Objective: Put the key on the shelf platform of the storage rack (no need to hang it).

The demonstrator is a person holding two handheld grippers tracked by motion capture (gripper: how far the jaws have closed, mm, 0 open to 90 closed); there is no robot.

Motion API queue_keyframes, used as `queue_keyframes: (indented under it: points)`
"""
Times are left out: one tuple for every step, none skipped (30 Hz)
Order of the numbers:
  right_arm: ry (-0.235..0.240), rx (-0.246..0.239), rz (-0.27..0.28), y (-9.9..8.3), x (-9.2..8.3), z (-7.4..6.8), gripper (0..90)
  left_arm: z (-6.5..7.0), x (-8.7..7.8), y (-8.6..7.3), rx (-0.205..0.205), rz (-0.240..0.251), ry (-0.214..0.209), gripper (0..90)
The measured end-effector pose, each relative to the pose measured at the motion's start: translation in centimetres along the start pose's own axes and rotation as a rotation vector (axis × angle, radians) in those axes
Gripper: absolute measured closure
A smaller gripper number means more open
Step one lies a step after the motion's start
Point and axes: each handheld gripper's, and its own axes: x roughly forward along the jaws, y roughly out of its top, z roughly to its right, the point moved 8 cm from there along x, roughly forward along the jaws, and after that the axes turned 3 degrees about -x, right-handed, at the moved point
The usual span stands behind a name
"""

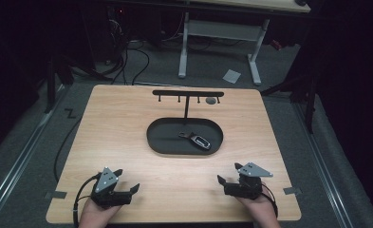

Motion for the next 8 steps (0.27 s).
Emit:
queue_keyframes:
  points:
    - [0.003, 0.028, -0.01, -0.23, 0.09, 0.36, 15.5, 0.04, 0.02, -0.01, 0.0, -0.003, 0.001, 16.0]
    - [0.02, 0.054, -0.019, -0.45, 0.26, 0.54, 15.5, 0.07, 0.01, 0.01, 0.0, -0.002, 0.003, 16.0]
    - [0.031, 0.067, -0.025, -0.58, 0.33, 0.57, 15.5, 0.15, -0.04, 0.08, -0.001, 0.003, 0.004, 16.0]
    - [0.033, 0.063, -0.022, -0.68, 0.46, 0.63, 15.5, 0.18, -0.1, 0.09, 0.003, 0.003, 0.005, 16.0]
    - [0.029, 0.054, -0.024, -0.75, 0.53, 0.68, 15.5, 0.2, -0.22, 0.09, 0.01, 0.003, 0.008, 15.9]
    - [0.033, 0.051, -0.034, -0.89, 0.64, 0.65, 15.5, 0.19, -0.29, 0.09, 0.01, 0.004, 0.008, 15.9]
    - [0.037, 0.056, -0.036, -0.91, 0.66, 0.59, 15.5, 0.15, -0.35, 0.09, 0.007, 0.006, 0.009, 15.9]
    - [0.04, 0.058, -0.034, -0.89, 0.68, 0.53, 15.5, 0.1, -0.43, 0.1, 0.003, 0.009, 0.01, 15.9]
